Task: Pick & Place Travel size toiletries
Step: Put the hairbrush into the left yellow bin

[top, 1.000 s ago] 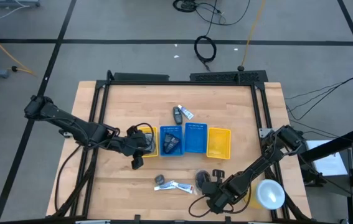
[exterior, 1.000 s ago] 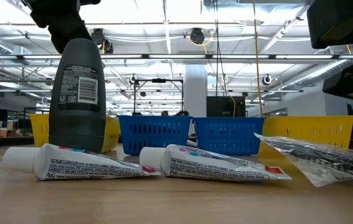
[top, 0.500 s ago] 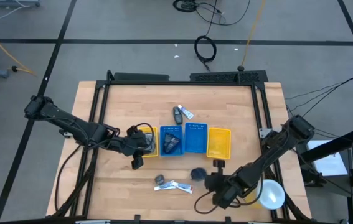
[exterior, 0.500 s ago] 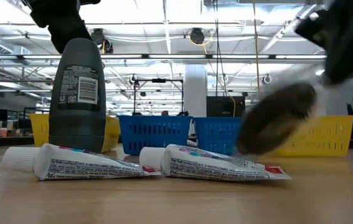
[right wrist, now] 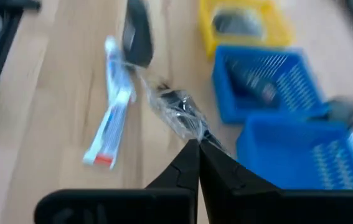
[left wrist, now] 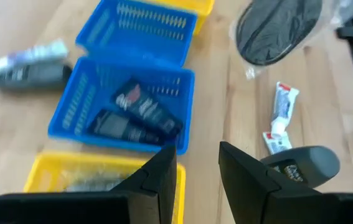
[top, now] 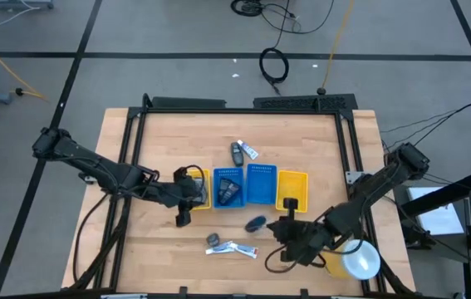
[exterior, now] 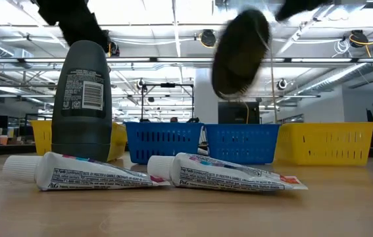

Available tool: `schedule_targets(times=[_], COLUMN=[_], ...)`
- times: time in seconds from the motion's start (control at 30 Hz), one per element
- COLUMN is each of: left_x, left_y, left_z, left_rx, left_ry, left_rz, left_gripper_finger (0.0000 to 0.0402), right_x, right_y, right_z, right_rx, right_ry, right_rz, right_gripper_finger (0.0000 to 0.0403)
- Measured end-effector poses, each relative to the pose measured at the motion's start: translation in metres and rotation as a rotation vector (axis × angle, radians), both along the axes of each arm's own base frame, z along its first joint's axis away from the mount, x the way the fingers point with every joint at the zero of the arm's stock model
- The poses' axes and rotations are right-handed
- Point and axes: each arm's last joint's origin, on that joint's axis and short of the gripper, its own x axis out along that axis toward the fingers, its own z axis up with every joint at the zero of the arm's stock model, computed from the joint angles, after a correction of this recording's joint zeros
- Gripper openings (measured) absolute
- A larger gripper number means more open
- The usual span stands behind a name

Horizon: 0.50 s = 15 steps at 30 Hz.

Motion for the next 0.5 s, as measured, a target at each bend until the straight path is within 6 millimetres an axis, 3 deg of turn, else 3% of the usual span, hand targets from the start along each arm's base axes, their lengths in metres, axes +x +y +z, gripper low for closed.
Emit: schedule_targets(times=[0.23, 0.5], left_x=[0.009, 0.016], left_y=[-0.003, -0.006], left_z=[0.011, 0.024], left_rx=[0.159, 0.287], left_ry=[-0.141, -0.287], left_rz=[-0.163, -0.257], left_gripper_finger=[0.0122, 0.0122], right_x=[0.018, 0.044], right_y=[-0.024, -0.056], right_z=[0.026, 0.040], right_rx=[-0.038, -0.074], right_ry=[-0.152, -0.258], right_rz=[0.006, -0.012], right_gripper_finger=[0.0000, 0.0000])
